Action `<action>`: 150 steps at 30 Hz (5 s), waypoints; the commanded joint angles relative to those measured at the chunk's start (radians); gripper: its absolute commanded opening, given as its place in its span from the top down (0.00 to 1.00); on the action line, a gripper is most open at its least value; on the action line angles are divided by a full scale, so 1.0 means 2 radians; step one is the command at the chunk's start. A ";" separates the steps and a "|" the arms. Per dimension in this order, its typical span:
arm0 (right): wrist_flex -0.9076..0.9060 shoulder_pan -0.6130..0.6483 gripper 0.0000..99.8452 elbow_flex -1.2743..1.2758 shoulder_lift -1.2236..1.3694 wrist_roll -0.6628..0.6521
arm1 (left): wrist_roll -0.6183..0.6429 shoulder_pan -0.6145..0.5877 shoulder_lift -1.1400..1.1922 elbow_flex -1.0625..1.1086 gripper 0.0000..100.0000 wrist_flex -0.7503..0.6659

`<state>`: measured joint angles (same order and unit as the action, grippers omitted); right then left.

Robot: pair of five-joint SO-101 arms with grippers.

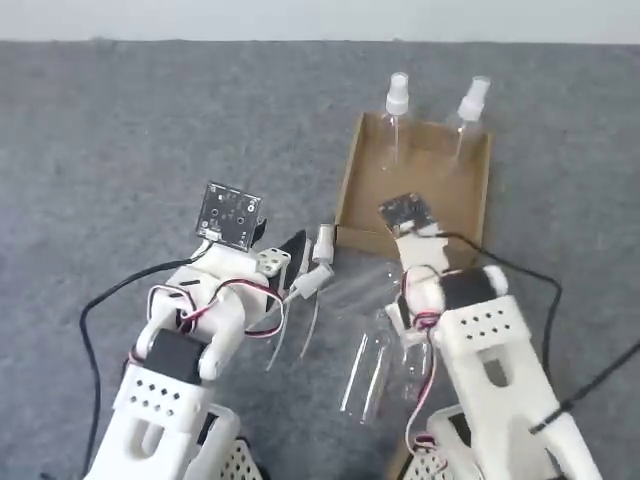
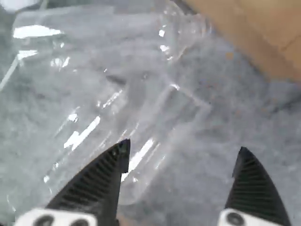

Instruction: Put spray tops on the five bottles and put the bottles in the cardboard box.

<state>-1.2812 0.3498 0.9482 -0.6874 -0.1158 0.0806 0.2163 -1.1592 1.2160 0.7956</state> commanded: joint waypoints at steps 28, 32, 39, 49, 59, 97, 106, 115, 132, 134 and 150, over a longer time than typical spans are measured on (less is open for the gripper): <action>0.073 -0.422 0.94 0.054 -0.023 -0.087 | -0.004 -0.002 -0.010 0.003 0.83 -0.003; 0.115 -0.491 0.94 0.019 -0.019 -0.039 | -0.004 -0.002 -0.010 0.003 0.83 -0.003; 0.176 -0.495 0.91 -0.037 0.026 0.108 | -0.003 -0.002 -0.010 0.003 0.83 -0.002; 0.183 -0.498 0.90 -0.215 0.278 0.262 | -0.003 -0.002 -0.010 0.003 0.83 -0.001; 0.167 -0.465 0.66 -0.259 0.346 0.288 | -0.003 -0.002 -0.010 0.003 0.83 -0.001; 0.023 -0.511 0.72 -0.277 0.352 -0.869 | -0.003 -0.002 -0.010 0.004 0.83 -0.002; 0.138 -0.509 0.73 -0.208 0.352 -0.710 | -0.003 -0.002 -0.010 0.004 0.83 -0.002; 0.153 -0.497 0.91 -0.209 0.347 -0.441 | -0.003 -0.024 -0.005 -0.004 0.83 0.000; 0.146 -0.504 0.91 -0.236 0.351 -0.143 | -0.107 -0.128 0.302 -0.252 0.83 0.150; 0.147 -0.501 0.91 -0.236 0.348 -0.133 | -0.108 -0.116 0.330 -0.264 0.83 0.145; 0.150 -0.503 0.91 -0.236 0.347 -0.134 | -0.020 -0.051 0.470 -0.305 0.83 0.094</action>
<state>-0.9789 -0.6506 0.5340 0.0230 -0.3966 0.0100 0.1120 -0.2217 0.6590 1.0088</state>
